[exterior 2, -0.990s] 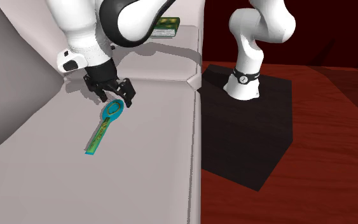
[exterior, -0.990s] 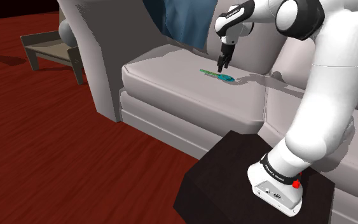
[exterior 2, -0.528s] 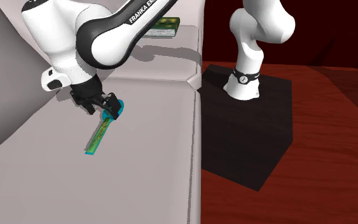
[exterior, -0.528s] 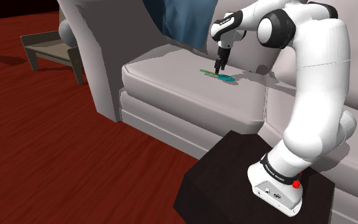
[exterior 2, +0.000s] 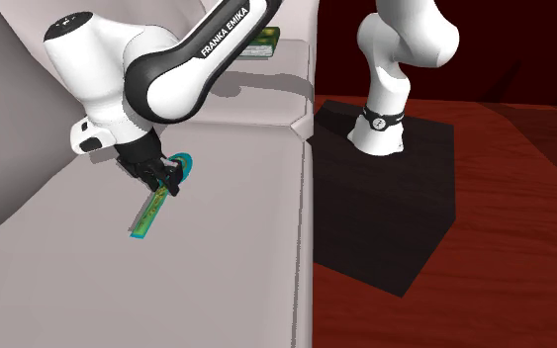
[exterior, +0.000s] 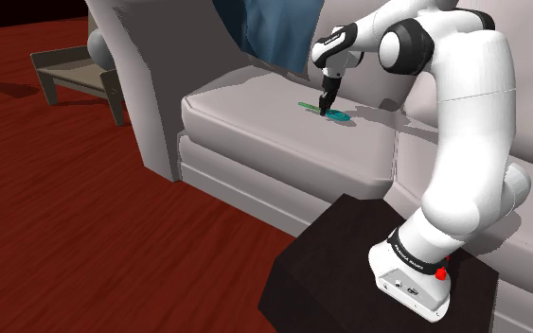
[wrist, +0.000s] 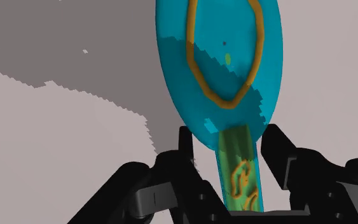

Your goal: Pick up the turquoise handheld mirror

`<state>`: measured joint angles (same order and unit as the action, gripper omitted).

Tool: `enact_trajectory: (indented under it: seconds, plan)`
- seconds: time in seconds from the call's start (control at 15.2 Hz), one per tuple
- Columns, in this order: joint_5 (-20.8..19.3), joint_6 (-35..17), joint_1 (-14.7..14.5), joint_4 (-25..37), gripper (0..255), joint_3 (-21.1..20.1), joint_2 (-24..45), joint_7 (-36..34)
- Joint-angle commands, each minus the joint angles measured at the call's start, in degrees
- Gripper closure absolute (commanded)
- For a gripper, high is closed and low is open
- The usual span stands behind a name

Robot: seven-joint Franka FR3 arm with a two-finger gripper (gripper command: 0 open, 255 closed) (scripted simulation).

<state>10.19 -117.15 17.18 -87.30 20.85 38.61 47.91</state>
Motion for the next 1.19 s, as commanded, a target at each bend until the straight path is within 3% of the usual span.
enact_trajectory:
  seconds: [0.0,0.46,1.12]
  plan:
    - [0.0,0.0,0.0,-0.1,255,-0.1,0.2,0.0]
    - [0.1,-0.1,0.0,-0.2,255,-0.1,0.2,0.0]
    - [-1.2,5.6,-0.5,1.9,255,0.8,-3.4,-0.4]
